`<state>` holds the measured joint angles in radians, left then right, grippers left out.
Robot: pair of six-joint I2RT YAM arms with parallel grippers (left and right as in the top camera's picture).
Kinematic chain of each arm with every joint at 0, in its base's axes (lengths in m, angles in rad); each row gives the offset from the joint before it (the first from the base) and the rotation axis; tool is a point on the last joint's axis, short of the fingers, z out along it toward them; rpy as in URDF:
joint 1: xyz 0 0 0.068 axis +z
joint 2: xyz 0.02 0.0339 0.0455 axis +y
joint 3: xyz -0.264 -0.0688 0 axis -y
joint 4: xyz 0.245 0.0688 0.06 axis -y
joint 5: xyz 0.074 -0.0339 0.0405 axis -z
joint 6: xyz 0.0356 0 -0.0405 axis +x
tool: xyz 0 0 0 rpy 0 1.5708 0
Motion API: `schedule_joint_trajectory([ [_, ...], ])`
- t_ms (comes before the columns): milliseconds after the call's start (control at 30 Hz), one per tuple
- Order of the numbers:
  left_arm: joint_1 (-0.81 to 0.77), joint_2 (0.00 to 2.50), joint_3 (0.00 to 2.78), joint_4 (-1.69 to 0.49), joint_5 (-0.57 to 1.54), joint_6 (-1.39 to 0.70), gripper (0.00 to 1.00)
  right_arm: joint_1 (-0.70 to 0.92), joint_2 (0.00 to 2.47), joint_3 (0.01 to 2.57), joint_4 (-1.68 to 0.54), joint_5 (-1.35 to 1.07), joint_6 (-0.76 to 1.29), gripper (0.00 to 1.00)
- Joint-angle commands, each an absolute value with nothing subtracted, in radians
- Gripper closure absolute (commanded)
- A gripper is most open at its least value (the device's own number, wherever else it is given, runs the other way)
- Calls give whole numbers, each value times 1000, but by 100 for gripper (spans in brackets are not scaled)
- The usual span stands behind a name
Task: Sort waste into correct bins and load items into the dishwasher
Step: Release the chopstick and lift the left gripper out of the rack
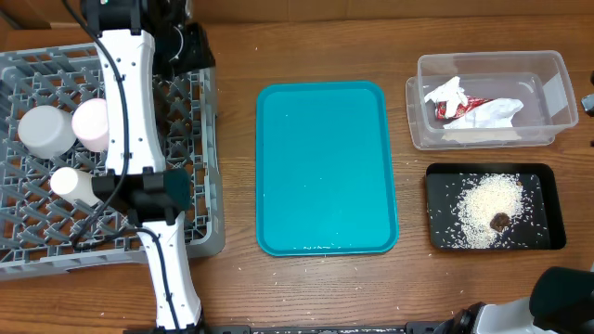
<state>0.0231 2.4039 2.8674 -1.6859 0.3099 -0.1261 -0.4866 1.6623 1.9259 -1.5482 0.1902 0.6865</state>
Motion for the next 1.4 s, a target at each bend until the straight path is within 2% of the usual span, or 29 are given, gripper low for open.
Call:
schedule_joint_trajectory([
  [0, -46, 2373, 2884, -1690, 543, -108, 81, -488, 1661, 1946, -1546, 201, 683, 0],
  [67, -90, 2373, 2882, -1690, 610, -103, 85, -488, 1661, 1946, -1546, 201, 683, 0],
  [233, -223, 2371, 2882, -1690, 618, -101, 80, -488, 1661, 1946, -1546, 201, 683, 0],
  [567, -358, 2209, 2831, -1690, 573, -105, 55, -488, 1661, 1946, -1546, 201, 683, 0],
  [667, -379, 2077, 2710, -1690, 453, -105, 46, -488, 1661, 1946, -1546, 201, 683, 0],
  [967, -461, 1584, 2101, -1690, 276, -184, 45, -488, 1661, 1946, -1546, 201, 683, 0],
  [1000, -474, 1505, 2007, -1690, 235, -223, 0, -488, 1661, 1946, -1546, 201, 683, 0],
  [1133, -477, 1378, 1875, -1690, 199, -224, 0, -488, 1661, 1946, -1546, 201, 683, 0],
  [1367, -477, 1339, 1858, -1689, 186, -197, 0, -487, 1661, 1946, -1546, 201, 683, 0],
])
